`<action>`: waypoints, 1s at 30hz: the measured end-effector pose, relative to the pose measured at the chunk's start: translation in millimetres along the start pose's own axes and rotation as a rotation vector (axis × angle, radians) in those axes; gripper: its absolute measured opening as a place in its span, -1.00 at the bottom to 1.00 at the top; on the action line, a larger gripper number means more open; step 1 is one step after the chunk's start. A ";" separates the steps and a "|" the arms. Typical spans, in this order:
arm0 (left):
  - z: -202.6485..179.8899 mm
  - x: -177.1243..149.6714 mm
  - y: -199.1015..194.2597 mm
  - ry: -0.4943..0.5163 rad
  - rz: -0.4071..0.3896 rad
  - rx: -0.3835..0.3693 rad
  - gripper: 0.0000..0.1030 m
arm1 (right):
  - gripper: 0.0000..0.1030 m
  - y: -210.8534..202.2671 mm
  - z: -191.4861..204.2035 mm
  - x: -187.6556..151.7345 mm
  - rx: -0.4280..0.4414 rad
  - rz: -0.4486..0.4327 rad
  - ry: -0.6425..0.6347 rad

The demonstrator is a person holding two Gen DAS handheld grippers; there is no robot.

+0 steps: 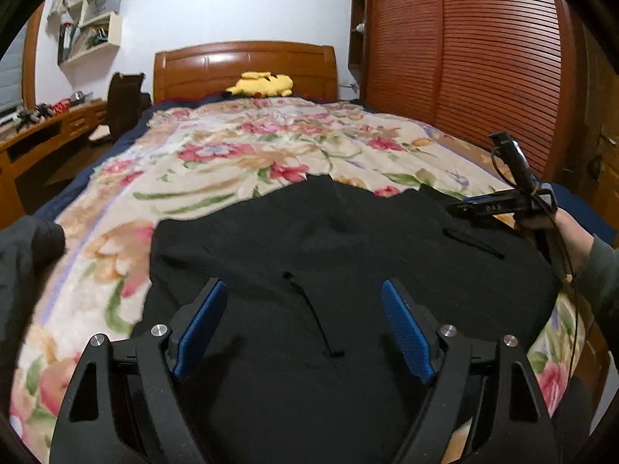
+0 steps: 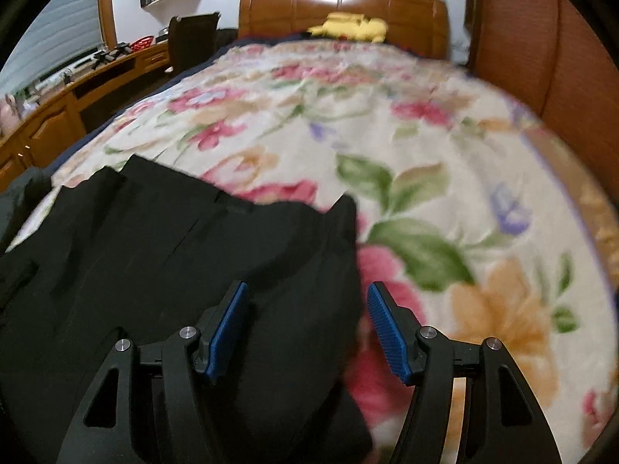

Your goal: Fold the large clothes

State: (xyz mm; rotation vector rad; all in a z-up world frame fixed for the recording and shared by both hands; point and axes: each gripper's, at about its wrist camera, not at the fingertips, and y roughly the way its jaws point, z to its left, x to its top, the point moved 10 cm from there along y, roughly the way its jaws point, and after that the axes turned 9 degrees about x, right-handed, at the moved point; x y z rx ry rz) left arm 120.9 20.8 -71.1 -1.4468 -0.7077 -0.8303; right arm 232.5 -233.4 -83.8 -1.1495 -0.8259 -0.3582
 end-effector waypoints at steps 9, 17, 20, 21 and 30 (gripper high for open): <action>-1.4 -6.8 3.4 0.008 0.019 0.005 0.61 | -0.91 -2.0 2.2 10.4 -0.020 -0.026 -0.085; -7.7 -13.2 5.8 0.025 0.036 -0.001 0.61 | -0.89 -26.9 -0.2 29.5 -0.168 -0.092 -0.056; -8.9 -13.8 2.7 0.028 0.034 -0.004 0.61 | -0.62 -46.2 11.3 30.5 -0.173 -0.120 -0.058; -8.3 -13.8 2.1 0.027 0.034 -0.006 0.61 | -0.41 -53.1 17.7 29.1 -0.170 -0.135 -0.071; -7.9 -17.1 -4.8 0.027 0.035 -0.016 0.61 | 0.40 -72.9 78.7 -26.4 -0.054 -0.180 -0.117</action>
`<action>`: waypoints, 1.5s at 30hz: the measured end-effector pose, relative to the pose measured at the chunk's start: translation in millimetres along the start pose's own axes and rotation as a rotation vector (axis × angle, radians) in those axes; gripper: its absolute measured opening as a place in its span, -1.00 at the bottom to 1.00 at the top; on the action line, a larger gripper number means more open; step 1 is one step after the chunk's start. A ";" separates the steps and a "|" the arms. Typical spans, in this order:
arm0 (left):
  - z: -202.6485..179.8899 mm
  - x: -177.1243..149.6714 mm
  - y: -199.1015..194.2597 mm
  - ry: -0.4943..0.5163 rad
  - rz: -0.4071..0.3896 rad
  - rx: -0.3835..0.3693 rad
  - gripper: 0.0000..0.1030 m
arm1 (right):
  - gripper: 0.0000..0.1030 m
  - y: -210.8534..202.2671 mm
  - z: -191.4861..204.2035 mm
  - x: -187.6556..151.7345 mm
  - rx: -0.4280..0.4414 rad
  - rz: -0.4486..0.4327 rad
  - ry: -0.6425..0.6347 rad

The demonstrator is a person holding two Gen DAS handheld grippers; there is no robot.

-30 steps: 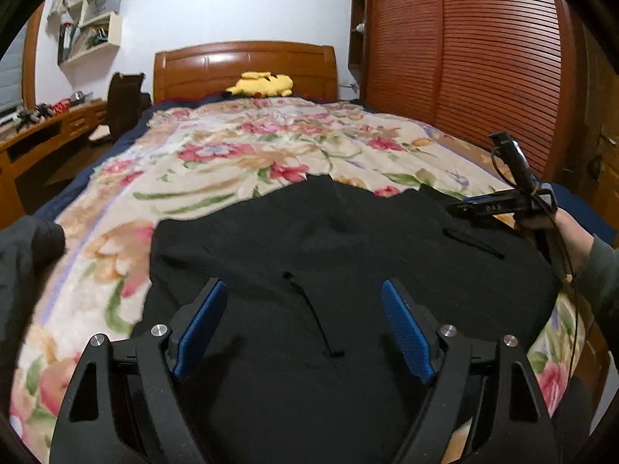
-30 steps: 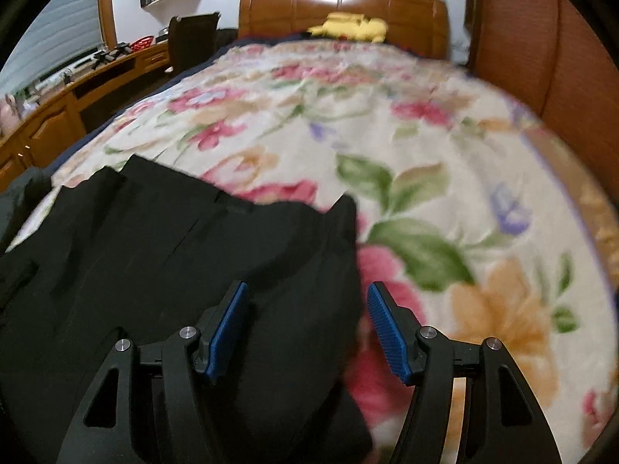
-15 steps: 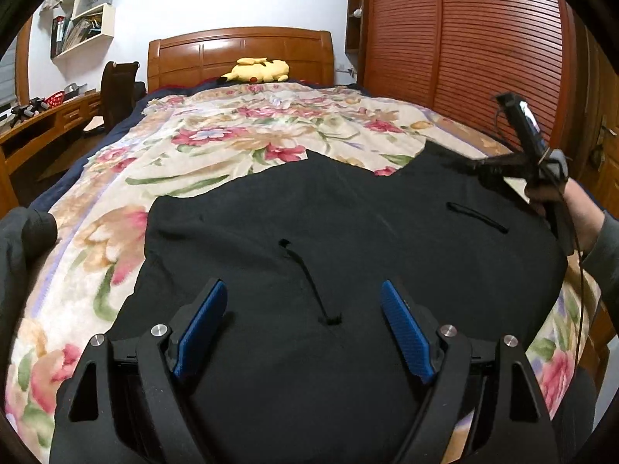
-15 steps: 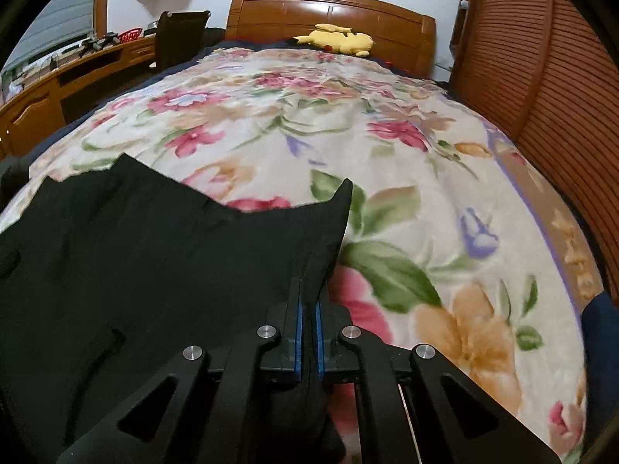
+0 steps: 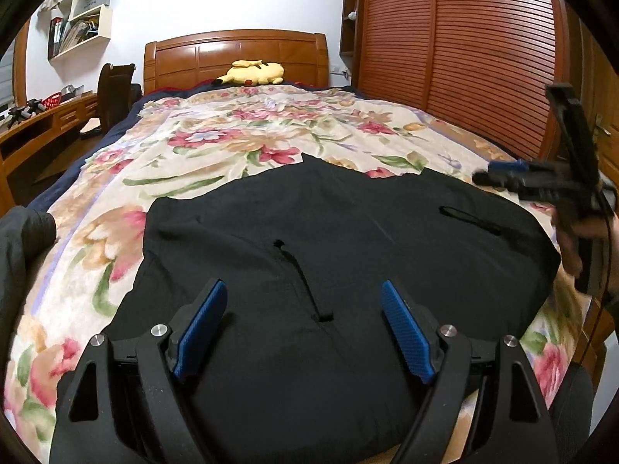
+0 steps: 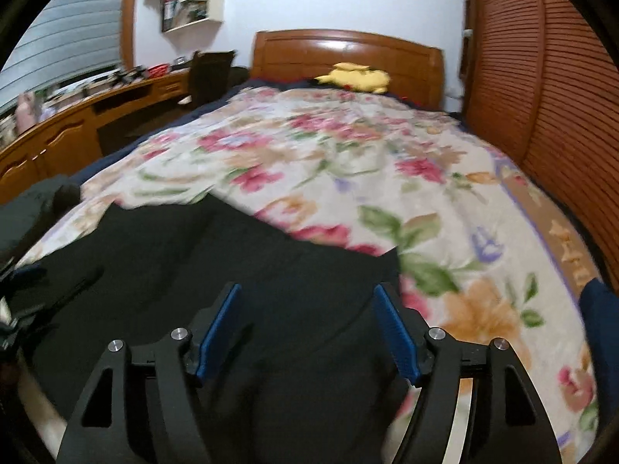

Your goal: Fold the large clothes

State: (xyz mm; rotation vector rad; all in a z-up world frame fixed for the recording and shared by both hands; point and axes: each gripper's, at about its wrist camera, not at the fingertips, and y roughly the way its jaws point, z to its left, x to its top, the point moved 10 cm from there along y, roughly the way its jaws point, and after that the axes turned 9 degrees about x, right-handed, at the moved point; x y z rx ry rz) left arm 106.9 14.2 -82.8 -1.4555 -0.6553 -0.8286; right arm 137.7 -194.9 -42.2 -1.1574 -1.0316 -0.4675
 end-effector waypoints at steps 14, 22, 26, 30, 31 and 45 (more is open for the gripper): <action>5.1 -34.9 -3.0 0.038 0.053 0.032 0.61 | 0.40 -13.9 71.3 -59.9 0.118 0.019 -0.087; 3.8 -37.4 -2.9 0.059 0.057 0.049 0.61 | 0.40 9.9 69.7 -83.8 0.129 0.109 -0.090; 4.5 -35.8 -4.4 0.046 0.054 0.052 0.61 | 0.40 -9.9 80.1 -77.6 0.107 0.080 -0.070; 4.3 -33.2 -10.9 0.041 0.026 0.038 0.61 | 0.40 -20.2 95.1 -79.3 0.133 0.048 -0.086; 4.1 -33.3 -13.5 0.039 0.017 0.033 0.61 | 0.40 -17.4 96.1 -84.9 0.126 0.057 -0.090; -24.6 -37.8 -39.4 0.011 -0.037 -0.015 0.61 | 0.40 -73.4 44.3 -93.2 0.047 -0.005 0.002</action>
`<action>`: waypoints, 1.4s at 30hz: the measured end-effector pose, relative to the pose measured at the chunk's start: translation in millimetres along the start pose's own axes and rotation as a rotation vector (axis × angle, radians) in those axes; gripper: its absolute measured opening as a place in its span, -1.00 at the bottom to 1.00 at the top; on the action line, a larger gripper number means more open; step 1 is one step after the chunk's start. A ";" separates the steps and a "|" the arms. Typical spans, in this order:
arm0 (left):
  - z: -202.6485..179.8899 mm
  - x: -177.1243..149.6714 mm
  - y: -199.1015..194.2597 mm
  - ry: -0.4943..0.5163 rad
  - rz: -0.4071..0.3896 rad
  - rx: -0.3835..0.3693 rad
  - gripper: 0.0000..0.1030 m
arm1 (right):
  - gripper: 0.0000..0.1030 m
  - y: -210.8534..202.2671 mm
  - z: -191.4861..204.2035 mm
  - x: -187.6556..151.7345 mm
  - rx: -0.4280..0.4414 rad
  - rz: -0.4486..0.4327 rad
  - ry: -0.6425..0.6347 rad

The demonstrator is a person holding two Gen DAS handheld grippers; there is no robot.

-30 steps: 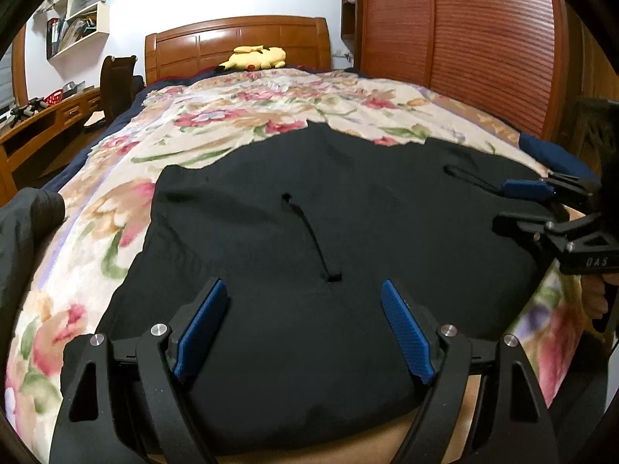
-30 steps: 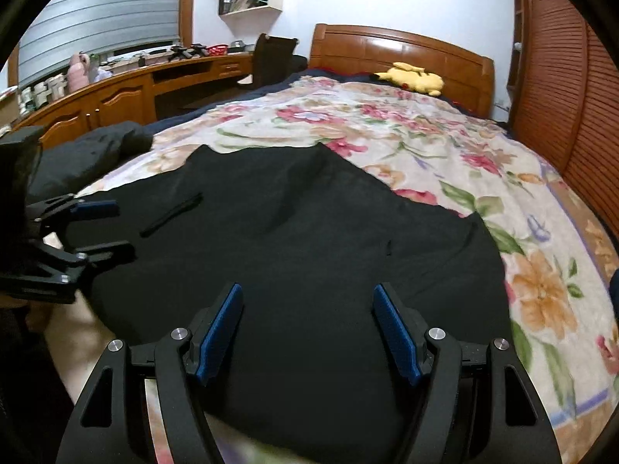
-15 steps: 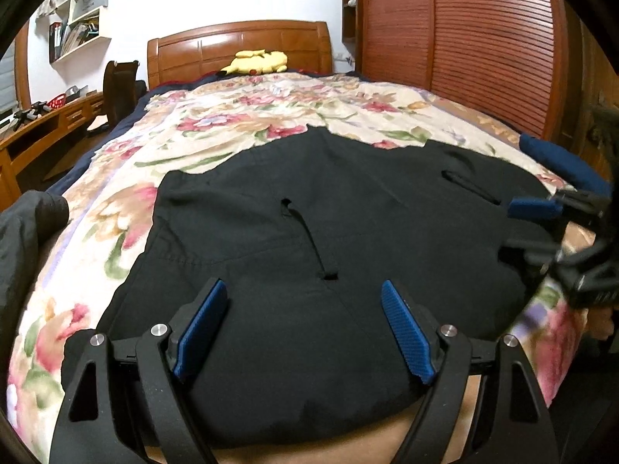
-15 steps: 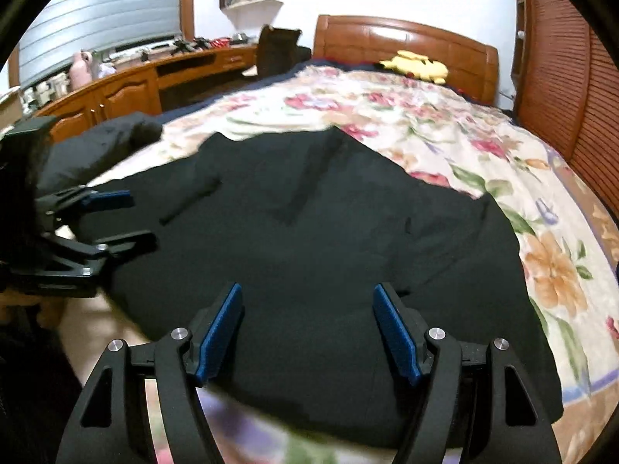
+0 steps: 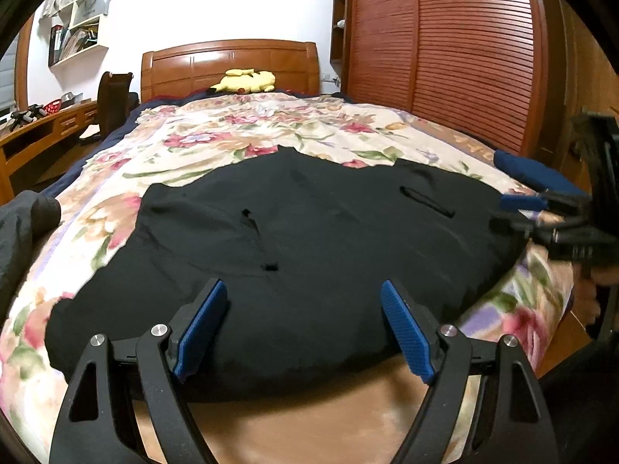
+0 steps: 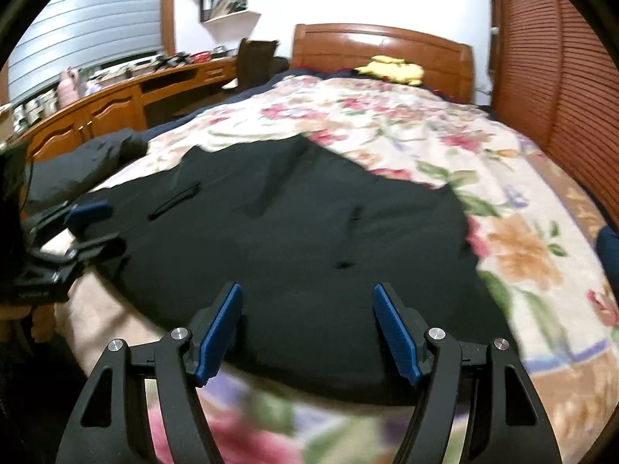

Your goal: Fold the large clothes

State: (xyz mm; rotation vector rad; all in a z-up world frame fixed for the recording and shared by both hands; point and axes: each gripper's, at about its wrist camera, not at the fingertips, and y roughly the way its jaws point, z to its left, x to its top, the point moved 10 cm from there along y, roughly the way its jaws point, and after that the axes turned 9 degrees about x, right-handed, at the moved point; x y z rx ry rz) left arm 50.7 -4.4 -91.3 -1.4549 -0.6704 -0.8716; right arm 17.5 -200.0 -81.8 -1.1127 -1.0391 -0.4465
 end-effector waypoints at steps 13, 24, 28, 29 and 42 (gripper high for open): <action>-3.2 -13.0 9.9 -0.020 0.007 0.005 0.61 | 0.40 -16.8 -45.3 -25.0 -0.110 -0.004 0.080; -2.7 -15.1 10.0 -0.032 -0.009 0.000 0.61 | 0.70 0.2 -72.1 -42.7 -0.103 0.080 0.224; -2.6 -14.9 10.1 -0.029 -0.010 0.000 0.61 | 0.72 5.8 -73.4 -43.2 -0.067 0.083 0.278; -2.9 -15.1 10.0 -0.027 -0.010 0.000 0.61 | 0.72 6.6 -73.6 -43.3 -0.066 0.082 0.283; -2.1 -14.1 10.3 -0.020 -0.012 0.008 0.61 | 0.16 13.0 -71.2 -44.0 0.033 0.060 0.333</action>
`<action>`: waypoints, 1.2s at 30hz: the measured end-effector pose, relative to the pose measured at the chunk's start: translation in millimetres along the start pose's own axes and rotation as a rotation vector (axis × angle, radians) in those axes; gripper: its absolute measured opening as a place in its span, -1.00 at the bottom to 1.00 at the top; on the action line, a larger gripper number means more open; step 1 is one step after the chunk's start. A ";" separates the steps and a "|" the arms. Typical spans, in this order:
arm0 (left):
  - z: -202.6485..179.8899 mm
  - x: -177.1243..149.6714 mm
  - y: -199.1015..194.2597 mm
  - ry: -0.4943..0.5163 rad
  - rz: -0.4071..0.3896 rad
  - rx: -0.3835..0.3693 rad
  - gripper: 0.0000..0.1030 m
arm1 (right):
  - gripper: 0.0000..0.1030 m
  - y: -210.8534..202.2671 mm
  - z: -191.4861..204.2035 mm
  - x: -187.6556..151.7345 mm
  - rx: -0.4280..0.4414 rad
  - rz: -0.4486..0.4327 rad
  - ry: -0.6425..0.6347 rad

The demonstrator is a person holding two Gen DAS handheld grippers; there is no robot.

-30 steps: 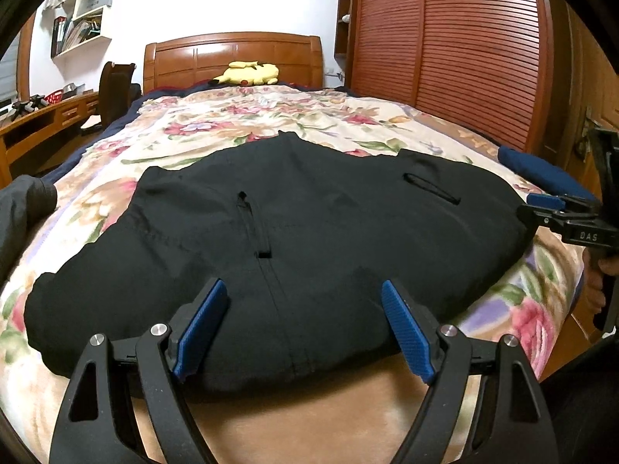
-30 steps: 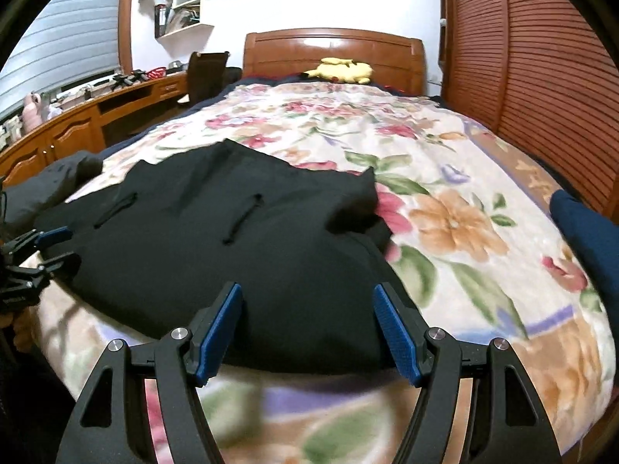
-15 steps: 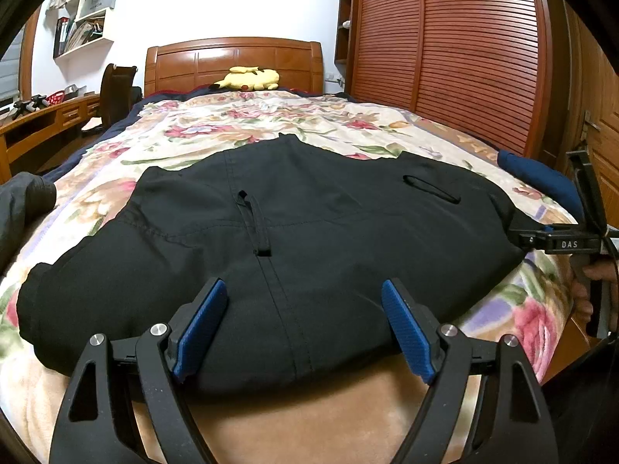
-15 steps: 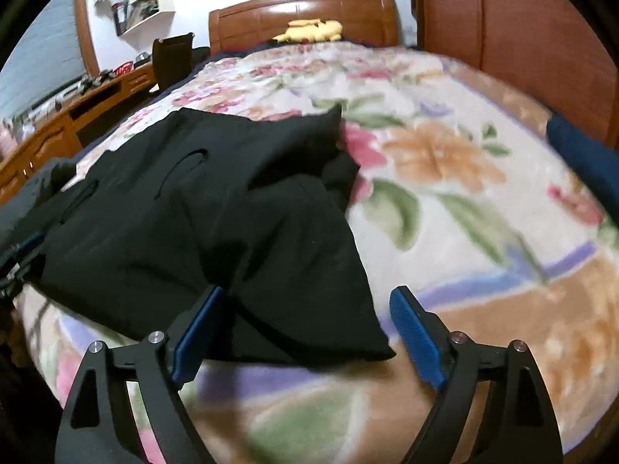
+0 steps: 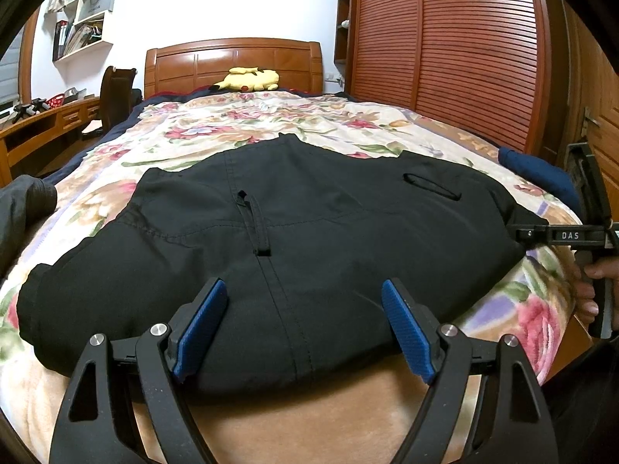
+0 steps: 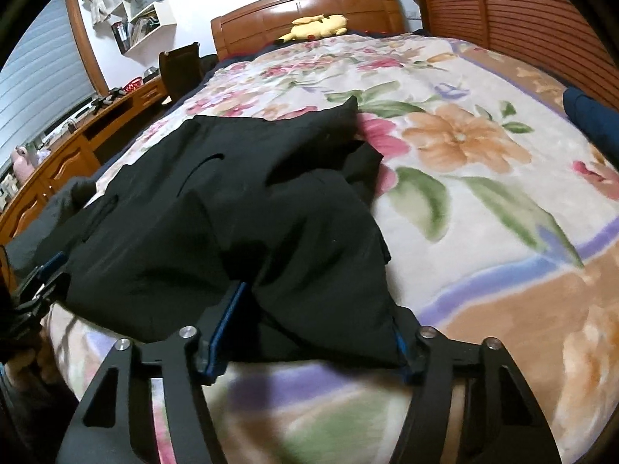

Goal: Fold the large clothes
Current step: 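Grasp the side edge of the folded coat with the right gripper, then lift the coat side with the right gripper and fold it toward the left gripper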

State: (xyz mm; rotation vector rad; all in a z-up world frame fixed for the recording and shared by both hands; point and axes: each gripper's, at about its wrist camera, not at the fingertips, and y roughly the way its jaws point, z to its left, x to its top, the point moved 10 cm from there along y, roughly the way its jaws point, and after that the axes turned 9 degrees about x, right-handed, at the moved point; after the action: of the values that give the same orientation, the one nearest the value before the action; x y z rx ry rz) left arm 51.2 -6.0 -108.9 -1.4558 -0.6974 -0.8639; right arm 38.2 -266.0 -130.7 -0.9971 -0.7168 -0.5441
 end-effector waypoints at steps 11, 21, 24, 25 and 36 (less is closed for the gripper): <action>-0.4 0.1 0.5 0.006 0.000 0.006 0.61 | -0.54 -12.4 3.9 9.2 0.041 -0.086 -0.002; -0.8 0.0 1.4 0.010 0.001 0.013 0.61 | -0.62 -12.0 5.4 6.0 0.026 -0.117 -0.028; -0.8 0.1 1.5 0.011 0.001 0.014 0.61 | -0.63 -13.0 6.7 9.4 0.027 -0.120 -0.032; -0.6 0.1 1.5 0.012 0.001 0.015 0.61 | -0.65 -14.1 7.2 11.2 0.031 -0.123 -0.033; 0.7 2.1 -1.8 0.012 0.018 0.019 0.61 | -0.76 -44.3 63.1 49.1 0.057 -0.244 -0.185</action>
State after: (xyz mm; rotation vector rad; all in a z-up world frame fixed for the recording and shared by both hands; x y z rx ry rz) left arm 51.0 -5.4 -106.1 -1.4368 -0.6812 -0.8495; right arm 21.1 -233.9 -46.9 -0.9198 -1.0220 -0.6442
